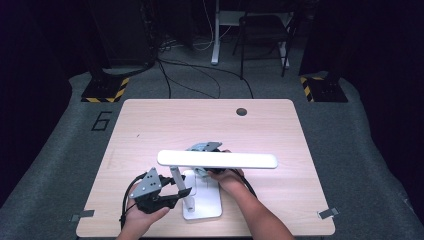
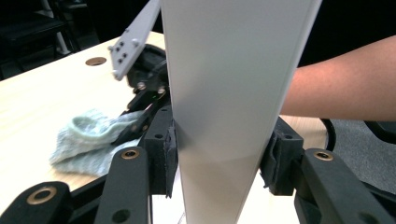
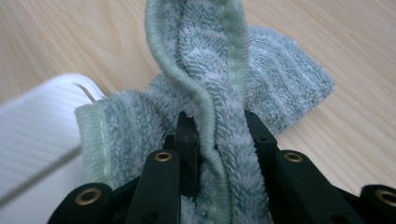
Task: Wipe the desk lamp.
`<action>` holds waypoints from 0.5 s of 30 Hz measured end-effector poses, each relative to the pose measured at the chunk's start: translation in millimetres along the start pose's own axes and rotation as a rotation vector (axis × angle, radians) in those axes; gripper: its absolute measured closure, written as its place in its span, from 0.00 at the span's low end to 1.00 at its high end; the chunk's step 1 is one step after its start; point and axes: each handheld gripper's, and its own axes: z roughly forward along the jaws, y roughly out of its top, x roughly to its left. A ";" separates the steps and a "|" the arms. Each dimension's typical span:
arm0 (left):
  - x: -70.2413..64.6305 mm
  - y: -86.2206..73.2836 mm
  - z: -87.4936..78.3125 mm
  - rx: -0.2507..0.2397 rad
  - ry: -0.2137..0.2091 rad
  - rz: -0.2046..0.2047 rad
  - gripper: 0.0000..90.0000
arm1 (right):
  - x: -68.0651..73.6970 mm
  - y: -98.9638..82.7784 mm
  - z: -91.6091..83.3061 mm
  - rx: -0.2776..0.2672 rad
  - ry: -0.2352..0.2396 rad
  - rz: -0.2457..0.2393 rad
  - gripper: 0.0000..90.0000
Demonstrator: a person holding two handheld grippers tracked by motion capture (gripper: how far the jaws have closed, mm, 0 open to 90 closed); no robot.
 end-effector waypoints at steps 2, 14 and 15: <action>0.2 0.0 -0.1 0.003 0.000 0.001 0.60 | -3.0 -5.0 -3.6 -0.002 -0.012 -0.004 0.80; 2.9 -0.6 1.1 -0.003 -0.021 -0.008 0.60 | -13.4 -14.2 -12.2 0.002 -0.029 0.024 0.80; 3.3 -0.2 0.9 0.003 -0.026 -0.006 0.60 | -11.1 -12.8 -11.2 0.002 -0.026 0.033 0.80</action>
